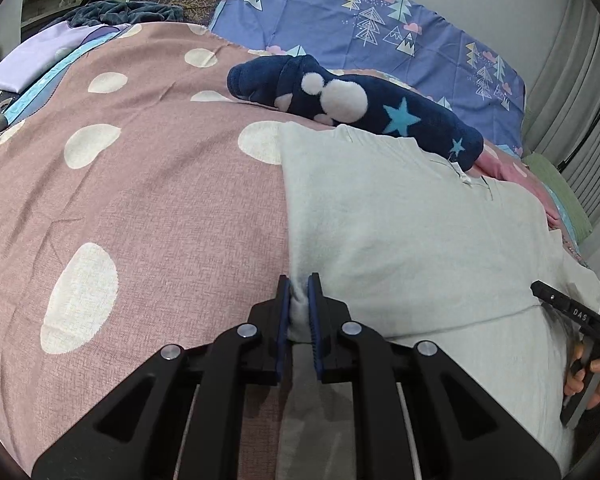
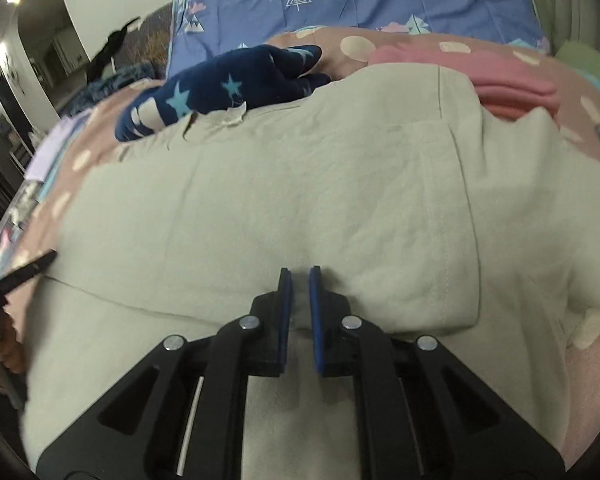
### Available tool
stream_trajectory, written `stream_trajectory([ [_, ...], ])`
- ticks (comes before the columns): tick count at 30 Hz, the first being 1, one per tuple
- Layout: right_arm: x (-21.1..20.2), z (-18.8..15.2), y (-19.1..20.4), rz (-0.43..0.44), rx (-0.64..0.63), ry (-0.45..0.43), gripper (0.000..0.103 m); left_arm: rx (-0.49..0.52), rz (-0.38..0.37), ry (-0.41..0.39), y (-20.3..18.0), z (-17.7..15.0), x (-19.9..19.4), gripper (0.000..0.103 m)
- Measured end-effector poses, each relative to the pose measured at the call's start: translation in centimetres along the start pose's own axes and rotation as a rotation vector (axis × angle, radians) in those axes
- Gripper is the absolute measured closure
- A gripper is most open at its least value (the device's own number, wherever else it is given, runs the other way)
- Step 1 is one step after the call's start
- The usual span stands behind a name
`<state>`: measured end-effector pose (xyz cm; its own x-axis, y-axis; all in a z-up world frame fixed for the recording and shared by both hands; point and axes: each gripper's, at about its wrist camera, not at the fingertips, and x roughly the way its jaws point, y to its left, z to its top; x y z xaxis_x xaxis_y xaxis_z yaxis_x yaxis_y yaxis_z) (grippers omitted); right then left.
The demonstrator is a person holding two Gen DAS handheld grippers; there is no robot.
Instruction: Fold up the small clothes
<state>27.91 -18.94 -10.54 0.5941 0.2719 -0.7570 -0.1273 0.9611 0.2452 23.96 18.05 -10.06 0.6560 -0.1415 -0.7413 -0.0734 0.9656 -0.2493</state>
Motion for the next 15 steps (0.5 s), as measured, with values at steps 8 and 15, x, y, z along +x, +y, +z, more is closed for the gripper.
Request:
stream_trajectory([
  [8, -3.5, 0.8, 0.5, -0.047, 0.013, -0.091, 0.095, 0.072, 0.001, -0.075, -4.8, 1.8, -4.1, 0.087],
  [15, -1.8, -0.4, -3.7, -0.079, 0.081, -0.055, 0.084, 0.170, 0.012, 0.091, -11.4, 0.5, 3.2, 0.072],
])
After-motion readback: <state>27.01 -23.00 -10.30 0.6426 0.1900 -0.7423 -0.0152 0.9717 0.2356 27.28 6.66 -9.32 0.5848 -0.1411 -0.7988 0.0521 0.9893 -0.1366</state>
